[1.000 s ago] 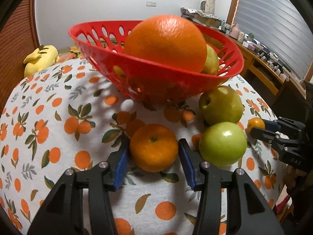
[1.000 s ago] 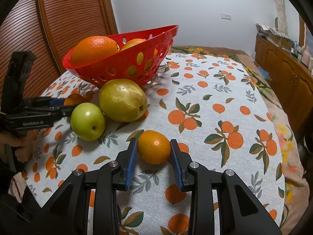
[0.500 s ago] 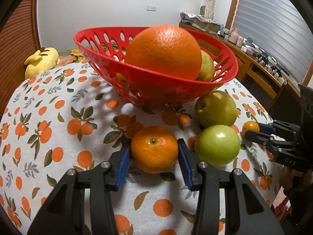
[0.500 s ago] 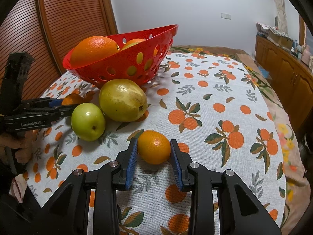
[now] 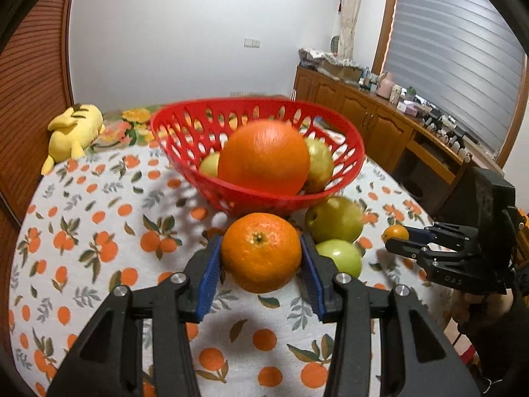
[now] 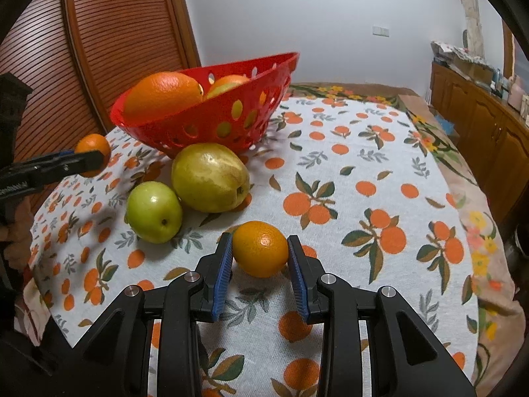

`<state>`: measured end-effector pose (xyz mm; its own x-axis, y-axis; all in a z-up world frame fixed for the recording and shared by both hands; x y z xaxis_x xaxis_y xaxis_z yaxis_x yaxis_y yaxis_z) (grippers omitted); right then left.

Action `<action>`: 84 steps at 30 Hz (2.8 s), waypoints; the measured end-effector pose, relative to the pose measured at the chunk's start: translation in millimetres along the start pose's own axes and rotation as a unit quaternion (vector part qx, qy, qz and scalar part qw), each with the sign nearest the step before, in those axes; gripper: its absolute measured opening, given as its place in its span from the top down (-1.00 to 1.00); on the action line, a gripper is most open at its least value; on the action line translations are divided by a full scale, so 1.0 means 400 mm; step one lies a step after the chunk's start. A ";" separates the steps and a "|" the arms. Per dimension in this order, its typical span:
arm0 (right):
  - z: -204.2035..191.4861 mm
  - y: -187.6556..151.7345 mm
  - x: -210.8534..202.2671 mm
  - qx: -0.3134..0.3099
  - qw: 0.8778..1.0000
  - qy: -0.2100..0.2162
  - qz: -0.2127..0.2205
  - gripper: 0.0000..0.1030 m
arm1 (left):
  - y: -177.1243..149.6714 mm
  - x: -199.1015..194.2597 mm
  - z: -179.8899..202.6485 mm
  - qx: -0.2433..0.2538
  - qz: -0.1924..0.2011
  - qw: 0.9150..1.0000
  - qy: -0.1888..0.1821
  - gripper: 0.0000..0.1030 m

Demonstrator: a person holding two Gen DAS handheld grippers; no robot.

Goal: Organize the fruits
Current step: 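Lift both tangerines and carry them over the red basket, then lower both tangerines into the red basket and open both tools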

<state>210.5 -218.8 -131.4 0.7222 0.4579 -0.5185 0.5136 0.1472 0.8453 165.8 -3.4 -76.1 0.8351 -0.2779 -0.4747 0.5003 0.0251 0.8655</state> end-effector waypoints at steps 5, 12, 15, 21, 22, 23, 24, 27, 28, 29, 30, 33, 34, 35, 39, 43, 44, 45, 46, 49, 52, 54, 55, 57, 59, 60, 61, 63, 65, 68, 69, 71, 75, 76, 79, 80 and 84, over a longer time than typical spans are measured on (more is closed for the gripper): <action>-0.017 0.059 -0.034 -0.012 1.000 0.007 0.022 0.37 | 0.045 -0.030 -0.002 0.003 0.024 1.000 0.000 0.14; -0.036 0.150 -0.067 -0.026 0.998 0.014 0.052 0.37 | 0.095 -0.040 -0.011 0.007 0.043 0.999 0.006 0.14; -0.043 0.181 -0.074 -0.032 0.997 0.017 0.062 0.37 | 0.109 -0.041 -0.018 0.008 0.049 0.999 0.010 0.14; -0.058 0.230 -0.072 -0.048 0.996 0.019 0.073 0.37 | 0.135 -0.029 -0.035 0.007 0.054 0.998 0.015 0.14; -0.065 0.242 -0.067 -0.052 0.996 0.021 0.075 0.37 | 0.141 -0.023 -0.039 0.007 0.053 0.998 0.015 0.14; -0.067 0.249 -0.064 -0.054 0.995 0.022 0.076 0.37 | 0.145 -0.019 -0.043 0.007 0.054 0.998 0.015 0.14; -0.071 0.258 -0.057 -0.057 0.995 0.024 0.077 0.37 | 0.150 -0.016 -0.046 0.007 0.055 0.998 0.016 0.14; -0.077 0.276 -0.032 -0.064 0.995 0.027 0.075 0.37 | 0.164 0.001 -0.062 0.005 0.057 0.998 0.018 0.14; -0.080 0.284 -0.016 -0.067 0.995 0.028 0.073 0.37 | 0.167 0.004 -0.062 0.005 0.057 0.998 0.018 0.14; -0.081 0.288 -0.005 -0.068 0.995 0.029 0.071 0.37 | 0.172 0.012 -0.067 0.005 0.057 0.998 0.019 0.14; -0.082 0.294 0.011 -0.071 0.995 0.029 0.068 0.37 | 0.178 0.019 -0.072 0.005 0.057 0.998 0.020 0.14; -0.083 0.306 0.051 -0.079 0.995 0.030 0.059 0.37 | 0.193 0.042 -0.087 0.004 0.055 0.998 0.021 0.14; -0.080 0.308 0.065 -0.081 0.995 0.029 0.056 0.37 | 0.197 0.051 -0.092 0.005 0.054 0.998 0.022 0.14; -0.078 0.309 0.075 -0.082 0.995 0.029 0.053 0.37 | 0.202 0.063 -0.098 0.006 0.053 0.998 0.023 0.14; -0.066 0.321 0.122 -0.082 0.995 0.029 0.046 0.37 | 0.221 0.104 -0.117 0.009 0.047 0.999 0.026 0.14; -0.050 0.329 0.158 -0.080 0.996 0.030 0.040 0.37 | 0.238 0.145 -0.130 0.011 0.041 0.999 0.028 0.14; -0.044 0.329 0.170 -0.080 0.996 0.030 0.037 0.37 | 0.242 0.157 -0.133 0.011 0.039 0.999 0.028 0.14; -0.039 0.330 0.179 -0.080 0.996 0.029 0.035 0.37 | 0.245 0.166 -0.136 0.011 0.037 0.999 0.029 0.14; -0.034 0.329 0.185 -0.079 0.996 0.029 0.033 0.37 | 0.248 0.180 -0.139 0.011 0.034 0.999 0.028 0.14; -0.021 0.330 0.201 -0.071 0.997 0.032 0.029 0.36 | 0.255 0.203 -0.146 0.009 0.032 0.999 0.029 0.14; -0.007 0.334 0.206 -0.058 0.997 0.039 0.032 0.18 | 0.263 0.229 -0.151 0.011 0.028 0.999 0.029 0.14; -0.001 0.338 0.205 -0.056 0.997 0.042 0.033 0.18 | 0.267 0.242 -0.151 0.013 0.025 0.999 0.029 0.14; 0.001 0.339 0.204 -0.056 0.997 0.042 0.033 0.17 | 0.269 0.250 -0.151 0.014 0.024 0.999 0.029 0.14; -0.001 0.341 0.204 -0.056 0.997 0.043 0.033 0.17 | 0.272 0.264 -0.148 0.017 0.021 0.999 0.028 0.14; -0.002 0.342 0.203 -0.058 0.997 0.045 0.032 0.17 | 0.274 0.275 -0.149 0.017 0.019 0.999 0.028 0.14; -0.001 0.341 0.201 -0.058 0.997 0.044 0.033 0.17 | 0.274 0.281 -0.149 0.017 0.018 0.999 0.027 0.14; -0.001 0.341 0.202 -0.058 0.997 0.045 0.033 0.17 | 0.276 0.287 -0.149 0.017 0.016 0.999 0.027 0.14; -0.002 0.341 0.202 -0.058 0.997 0.045 0.032 0.17 | 0.276 0.294 -0.147 0.019 0.014 0.999 0.027 0.14; -0.002 0.341 0.201 -0.059 0.997 0.044 0.033 0.16 | 0.275 0.300 -0.144 0.020 0.012 0.999 0.027 0.14; -0.001 0.342 0.201 -0.060 0.997 0.044 0.033 0.16 | 0.273 0.307 -0.138 0.023 0.009 0.999 0.027 0.14; -0.001 0.342 0.200 -0.061 0.997 0.042 0.033 0.16 | 0.272 0.308 -0.137 0.024 0.008 0.999 0.027 0.14; -0.004 0.344 0.197 -0.064 0.996 0.044 0.033 0.16 | 0.268 0.312 -0.135 0.025 0.002 0.999 0.028 0.13; -0.011 0.344 0.190 -0.066 0.996 0.046 0.034 0.15 | 0.261 0.313 -0.134 0.024 -0.003 0.999 0.029 0.08; -0.011 0.342 0.189 -0.066 0.996 0.046 0.034 0.15 | 0.262 0.310 -0.134 0.023 -0.001 0.999 0.029 0.05; -0.011 0.342 0.186 -0.065 0.996 0.047 0.034 0.15 | 0.267 0.299 -0.130 0.023 0.004 0.999 0.027 -0.01; -0.012 0.342 0.184 -0.066 0.996 0.047 0.034 0.15 | 0.267 0.297 -0.131 0.024 0.004 0.999 0.028 -0.01; -0.013 0.342 0.174 -0.066 0.996 0.045 0.037 0.14 | 0.264 0.284 -0.134 0.025 0.004 0.999 0.031 -0.02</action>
<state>328.4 -162.3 -51.2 0.7084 0.5475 -0.4454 0.3901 0.2221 0.8936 325.9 19.1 -47.4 0.8525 -0.2184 -0.4749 0.4823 -0.0215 0.8757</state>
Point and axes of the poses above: each gripper's, at about its wrist camera, not at the fingertips, and x roughly the way its jaws point, z to its right, y to its top, the point moved 5 cm from there along x, roughly the way its jaws point, and after that the axes turned 11 degrees about z, right-handed, at the moved point
